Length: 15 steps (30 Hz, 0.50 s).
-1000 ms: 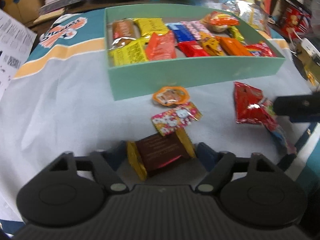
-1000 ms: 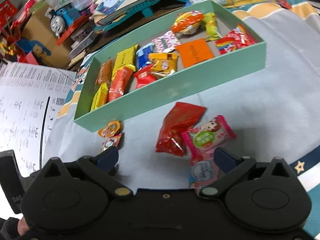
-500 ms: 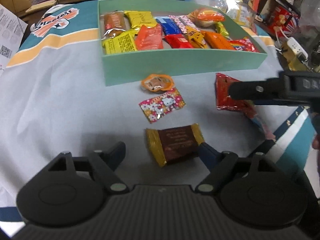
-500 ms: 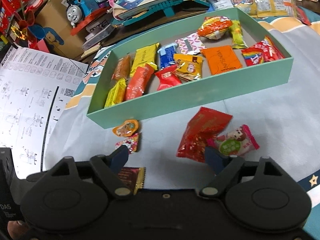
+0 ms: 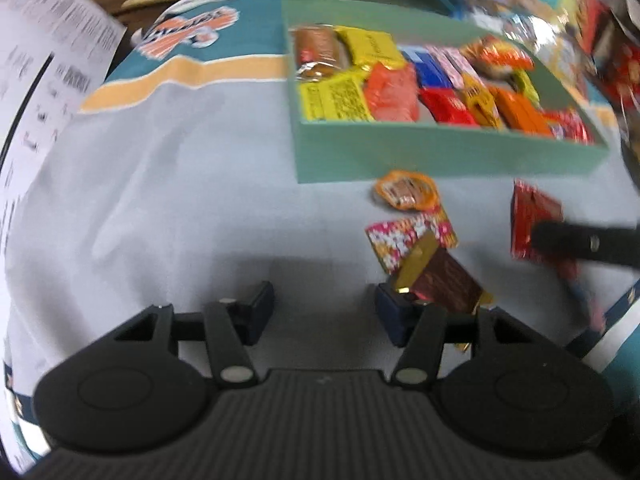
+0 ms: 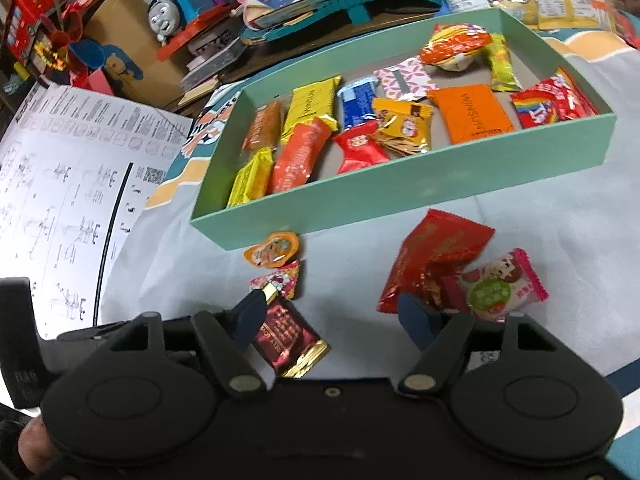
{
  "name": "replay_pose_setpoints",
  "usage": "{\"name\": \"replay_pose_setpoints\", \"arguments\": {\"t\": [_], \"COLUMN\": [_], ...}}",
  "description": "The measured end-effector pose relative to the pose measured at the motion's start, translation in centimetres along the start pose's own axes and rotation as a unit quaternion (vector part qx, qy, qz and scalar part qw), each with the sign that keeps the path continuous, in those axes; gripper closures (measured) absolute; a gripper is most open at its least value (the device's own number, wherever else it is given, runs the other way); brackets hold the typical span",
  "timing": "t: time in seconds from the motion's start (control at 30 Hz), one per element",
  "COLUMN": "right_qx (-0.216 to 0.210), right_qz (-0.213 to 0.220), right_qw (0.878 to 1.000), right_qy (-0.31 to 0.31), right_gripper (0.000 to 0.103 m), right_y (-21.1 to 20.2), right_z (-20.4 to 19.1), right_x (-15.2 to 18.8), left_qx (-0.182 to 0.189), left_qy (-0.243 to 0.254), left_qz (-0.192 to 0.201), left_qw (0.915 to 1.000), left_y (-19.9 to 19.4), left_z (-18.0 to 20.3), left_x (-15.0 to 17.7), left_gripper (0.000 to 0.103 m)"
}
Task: Organize snacks
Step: 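Grasp the brown-gold chocolate bar with left tool while right approaches the red bag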
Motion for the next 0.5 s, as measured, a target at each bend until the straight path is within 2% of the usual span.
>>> {"name": "replay_pose_setpoints", "arguments": {"t": [0.23,0.33,0.5], "right_qx": [-0.012,-0.008,0.020], "right_qz": [0.018,0.029,0.045], "right_qw": [0.999,0.999,0.998], "right_qy": [0.027,0.038,0.050], "right_gripper": [0.029,0.029,0.029], "right_y": [-0.7,-1.6,-3.6], "right_z": [1.3,2.5,4.9], "right_x": [0.1,0.5,1.8], "left_qx": [0.041,0.033,0.005], "left_qy": [-0.019,-0.015,-0.002], "left_qz": [-0.025,-0.033,-0.023], "left_qw": [0.9987,0.9988,0.9997], "left_y": [-1.1,-0.7,0.2], "left_z": [2.4,4.7,7.7], "left_x": [0.4,0.1,-0.1], "left_gripper": [0.042,0.037,0.028]}}
Point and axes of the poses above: each gripper's, at about its wrist camera, not at the fingertips, and y roughly the way its jaws point, z to its right, x to its underside, the point moved 1 cm from there along y, roughly the way its jaws point, and after that the axes turned 11 degrees about -x, right-handed, at the moved point
